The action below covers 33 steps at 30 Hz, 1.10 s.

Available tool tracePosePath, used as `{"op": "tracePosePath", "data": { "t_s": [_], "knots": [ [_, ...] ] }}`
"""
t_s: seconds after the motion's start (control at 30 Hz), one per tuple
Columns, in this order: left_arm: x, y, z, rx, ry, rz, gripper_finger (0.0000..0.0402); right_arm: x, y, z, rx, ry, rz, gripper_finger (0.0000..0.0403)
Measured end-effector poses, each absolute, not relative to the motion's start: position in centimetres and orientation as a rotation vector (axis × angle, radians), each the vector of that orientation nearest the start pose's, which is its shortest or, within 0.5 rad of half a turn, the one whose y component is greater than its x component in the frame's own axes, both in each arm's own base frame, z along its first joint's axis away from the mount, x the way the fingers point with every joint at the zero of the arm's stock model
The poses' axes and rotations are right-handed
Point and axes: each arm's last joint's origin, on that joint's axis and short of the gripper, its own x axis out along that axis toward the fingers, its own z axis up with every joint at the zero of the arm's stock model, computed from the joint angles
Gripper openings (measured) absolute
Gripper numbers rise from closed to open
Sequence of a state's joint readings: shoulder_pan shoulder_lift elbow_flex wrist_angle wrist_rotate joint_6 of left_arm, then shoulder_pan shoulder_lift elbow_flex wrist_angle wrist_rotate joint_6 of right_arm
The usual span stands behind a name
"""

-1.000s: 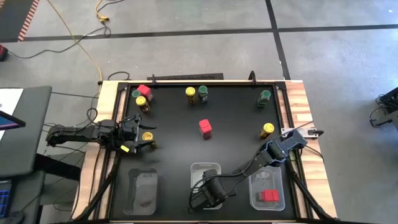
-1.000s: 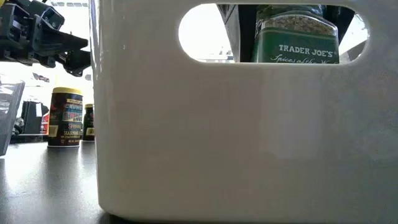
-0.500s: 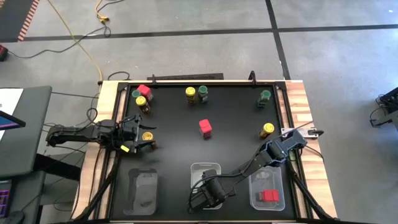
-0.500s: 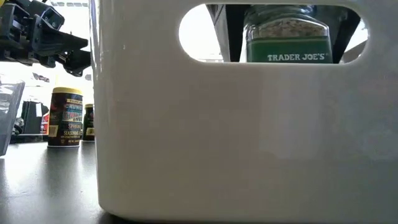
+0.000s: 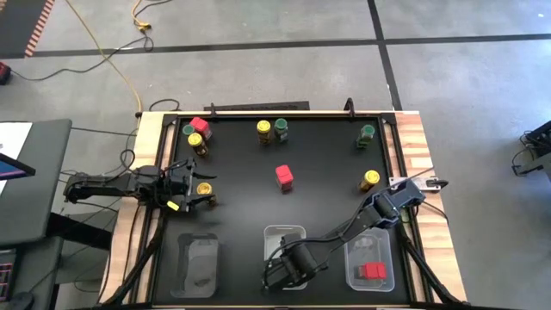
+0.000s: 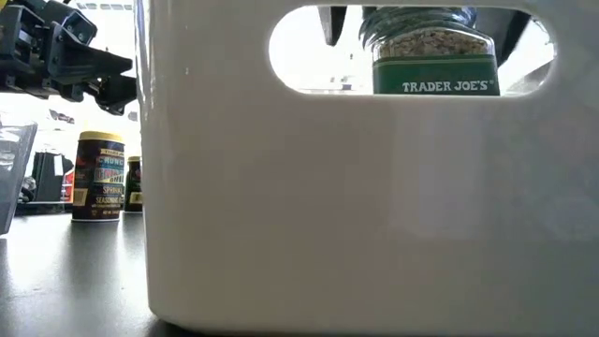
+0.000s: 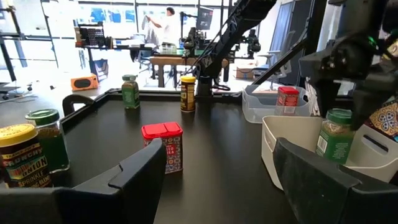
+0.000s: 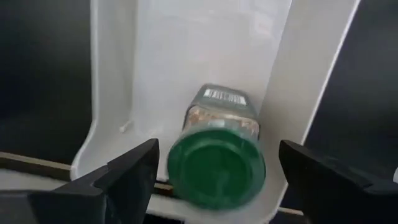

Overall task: Sort spices by type
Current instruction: Put the bottom left yellow seasoning bottle into the black bin

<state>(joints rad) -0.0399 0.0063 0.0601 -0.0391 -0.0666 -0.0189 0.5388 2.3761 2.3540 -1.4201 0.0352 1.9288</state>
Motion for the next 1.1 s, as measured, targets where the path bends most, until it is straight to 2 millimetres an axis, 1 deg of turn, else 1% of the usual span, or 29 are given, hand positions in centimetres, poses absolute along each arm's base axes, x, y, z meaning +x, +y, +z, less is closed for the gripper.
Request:
{"op": "tracePosePath", "data": {
  "t_s": [0.13,0.27,0.4,0.63,0.9,1.0,1.1],
  "knots": [
    [9.4,-0.2,18.0,-0.020,-0.015,0.027,0.0281,39.7,23.7,26.0,1.123,1.146,-0.957,0.0357],
    [9.4,-0.2,18.0,-0.020,-0.015,0.027,0.0281,38.9,23.3,28.1,1.116,1.060,-0.922,0.0357],
    [9.4,-0.2,18.0,-0.020,-0.015,0.027,0.0281,38.0,23.2,30.0,1.065,1.014,-0.858,0.0357],
    [9.4,-0.2,18.0,-0.020,-0.015,0.027,0.0281,37.0,22.8,31.6,1.012,0.998,-0.826,0.0357],
    [9.4,-0.2,18.0,-0.020,-0.015,0.027,0.0281,34.0,23.3,35.1,0.959,0.868,-0.759,0.0357],
    [9.4,-0.2,18.0,-0.020,-0.015,0.027,0.0281,33.5,23.2,35.6,0.925,0.884,-0.734,0.0357],
    [9.4,-0.2,18.0,-0.033,-0.015,0.026,0.0281,33.5,23.2,35.6,0.863,0.905,-0.699,0.0357]
  ]
}}
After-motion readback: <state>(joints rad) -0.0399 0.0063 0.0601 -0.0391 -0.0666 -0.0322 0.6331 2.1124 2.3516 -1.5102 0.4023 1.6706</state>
